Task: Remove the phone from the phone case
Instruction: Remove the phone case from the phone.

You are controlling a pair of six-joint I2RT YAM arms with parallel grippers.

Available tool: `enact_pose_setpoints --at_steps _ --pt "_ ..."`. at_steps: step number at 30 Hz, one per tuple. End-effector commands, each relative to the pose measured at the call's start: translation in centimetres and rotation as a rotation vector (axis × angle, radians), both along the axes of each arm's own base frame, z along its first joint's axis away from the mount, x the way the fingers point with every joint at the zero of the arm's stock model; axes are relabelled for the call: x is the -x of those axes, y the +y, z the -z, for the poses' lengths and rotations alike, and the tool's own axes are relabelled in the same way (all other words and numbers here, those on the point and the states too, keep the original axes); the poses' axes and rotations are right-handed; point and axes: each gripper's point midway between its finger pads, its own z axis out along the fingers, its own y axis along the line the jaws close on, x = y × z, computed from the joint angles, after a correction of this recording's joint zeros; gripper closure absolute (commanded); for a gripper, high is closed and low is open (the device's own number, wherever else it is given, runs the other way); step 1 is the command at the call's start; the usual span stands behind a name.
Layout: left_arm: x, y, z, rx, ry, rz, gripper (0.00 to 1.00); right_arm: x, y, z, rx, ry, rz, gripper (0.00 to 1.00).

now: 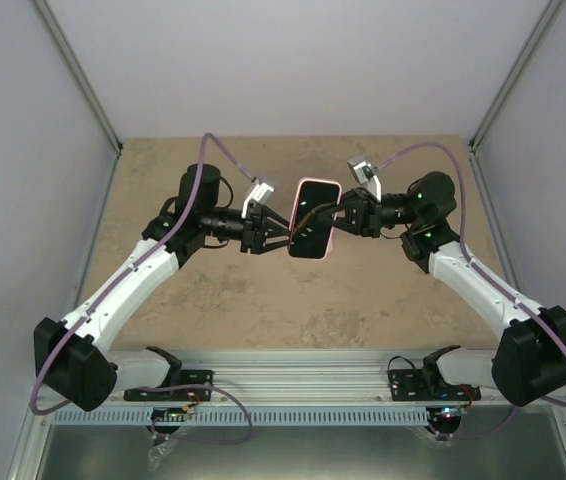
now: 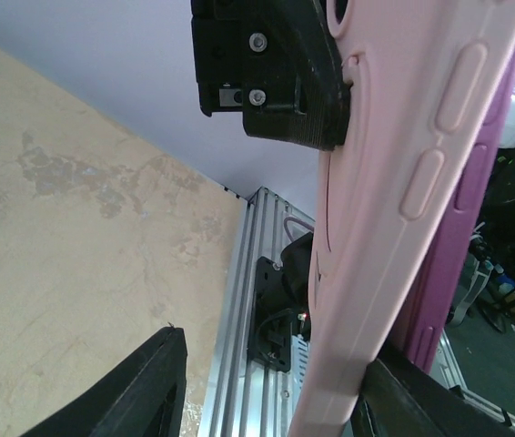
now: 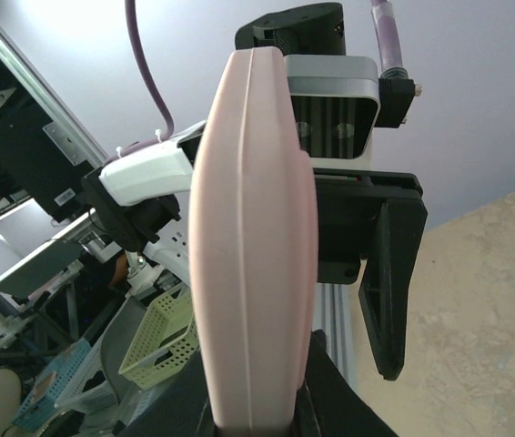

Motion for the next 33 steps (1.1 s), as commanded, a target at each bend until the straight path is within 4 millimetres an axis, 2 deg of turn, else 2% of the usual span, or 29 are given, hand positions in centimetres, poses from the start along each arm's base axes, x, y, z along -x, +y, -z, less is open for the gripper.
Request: enact_pose_setpoints --at_steps 1,17,22,27,30,33 --pt "-3.5 -0.4 -2.9 0.034 -0.129 -0.123 0.51 5.8 1.4 1.2 0.062 -0.057 -0.267 0.99" --pt "-2.1 -1.2 -5.2 0.087 -0.161 -0.035 0.52 6.5 2.6 3.1 0.09 -0.02 -0.309 0.99" --pt "-1.5 -2.4 -5.4 0.096 -0.15 0.002 0.54 6.0 3.0 3.3 0.092 -0.008 -0.298 0.99" --pt "-1.3 -2.6 -5.1 0.098 -0.133 0.012 0.69 5.3 2.8 3.0 0.092 -0.007 -0.275 0.99" --pt "-1.1 -2.4 -4.6 0.099 -0.11 0.004 0.82 4.1 2.4 3.0 0.095 0.0 -0.224 0.99" --pt "-1.3 -1.9 -4.4 0.106 -0.076 -0.013 0.87 2.7 2.0 2.8 0.098 0.006 -0.169 1.0"
